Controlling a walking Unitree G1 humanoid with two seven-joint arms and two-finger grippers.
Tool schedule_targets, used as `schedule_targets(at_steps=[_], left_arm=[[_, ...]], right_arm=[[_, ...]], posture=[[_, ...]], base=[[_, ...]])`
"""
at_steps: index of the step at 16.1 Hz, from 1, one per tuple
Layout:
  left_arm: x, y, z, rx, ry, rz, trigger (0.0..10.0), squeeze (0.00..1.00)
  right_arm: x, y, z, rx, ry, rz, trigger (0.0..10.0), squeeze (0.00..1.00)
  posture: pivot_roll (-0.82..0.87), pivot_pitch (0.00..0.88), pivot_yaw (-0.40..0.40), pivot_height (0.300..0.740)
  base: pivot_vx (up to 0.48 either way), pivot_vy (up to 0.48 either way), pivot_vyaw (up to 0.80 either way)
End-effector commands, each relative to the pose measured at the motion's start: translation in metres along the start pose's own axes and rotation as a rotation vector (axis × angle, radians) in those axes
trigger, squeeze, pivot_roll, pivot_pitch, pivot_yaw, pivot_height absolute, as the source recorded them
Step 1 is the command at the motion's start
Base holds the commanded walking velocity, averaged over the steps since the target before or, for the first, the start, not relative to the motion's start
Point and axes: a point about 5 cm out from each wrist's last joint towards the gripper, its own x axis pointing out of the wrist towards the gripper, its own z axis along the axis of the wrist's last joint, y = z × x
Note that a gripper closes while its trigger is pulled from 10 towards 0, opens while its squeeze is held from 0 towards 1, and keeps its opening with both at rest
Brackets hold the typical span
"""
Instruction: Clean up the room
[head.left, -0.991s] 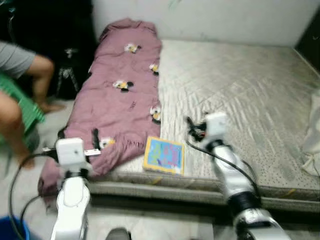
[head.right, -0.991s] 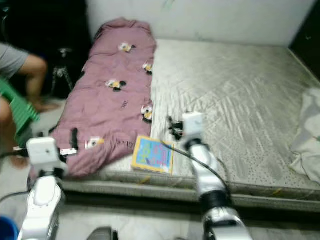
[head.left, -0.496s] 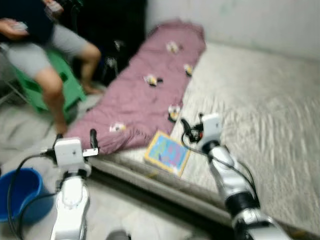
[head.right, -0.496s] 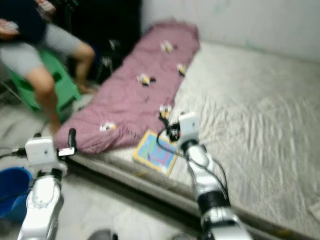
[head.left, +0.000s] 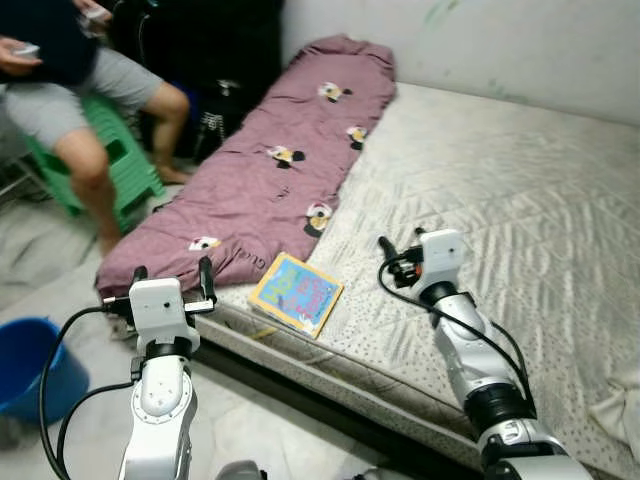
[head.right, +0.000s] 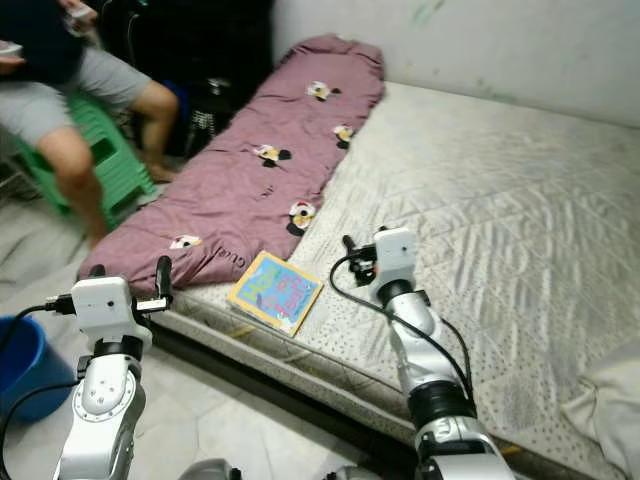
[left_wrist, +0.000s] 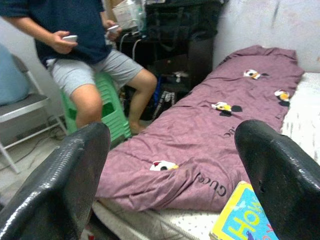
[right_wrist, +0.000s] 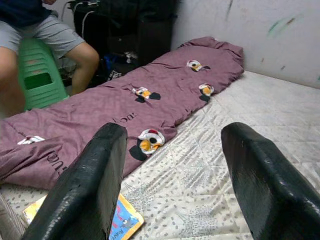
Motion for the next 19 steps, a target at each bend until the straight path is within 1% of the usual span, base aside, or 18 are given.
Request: schedule_targets(at_steps=[1, 2, 4, 7, 19], left_arm=[[0.001, 0.0028, -0.0004, 0.002, 0.002, 0.011, 10.0, 0.0], [0.001, 0.0027, -0.0004, 0.007, 0.003, 0.012, 10.0, 0.0], [0.0016, 0.0018, 0.0, 0.011, -0.001, 0.009, 10.0, 0.0], [0.0022, 0.0013, 0.0, 0.009, -0.003, 0.005, 10.0, 0.0], [0.0031, 0.0003, 0.0001, 0.005, -0.005, 0.002, 10.0, 0.0]], right_arm=[[0.0037, 0.0023, 0.0042, 0.016, -0.011, 0.003, 10.0, 0.0], [0.0039, 0.0019, 0.0037, 0.022, -0.005, -0.001, 10.0, 0.0], [0.0042, 0.0008, 0.0037, 0.02, -0.004, -0.003, 10.0, 0.0], [0.0045, 0.0007, 0.0039, 0.019, -0.004, -0.004, 10.0, 0.0], [0.0047, -0.0003, 0.0035, 0.017, -0.003, -0.013, 10.0, 0.0]], posture=[[0.03, 0.0, -0.007, 0.74], [0.03, 0.0, -0.008, 0.74], [0.03, 0.0, -0.008, 0.74], [0.03, 0.0, -0.009, 0.74], [0.03, 0.0, -0.009, 0.74]], base=[[0.0, 0.0, 0.0], [0.0, 0.0, 0.0], [0.0, 0.0, -0.8], [0.0, -0.291, -0.77], [0.0, -0.311, 0.0]])
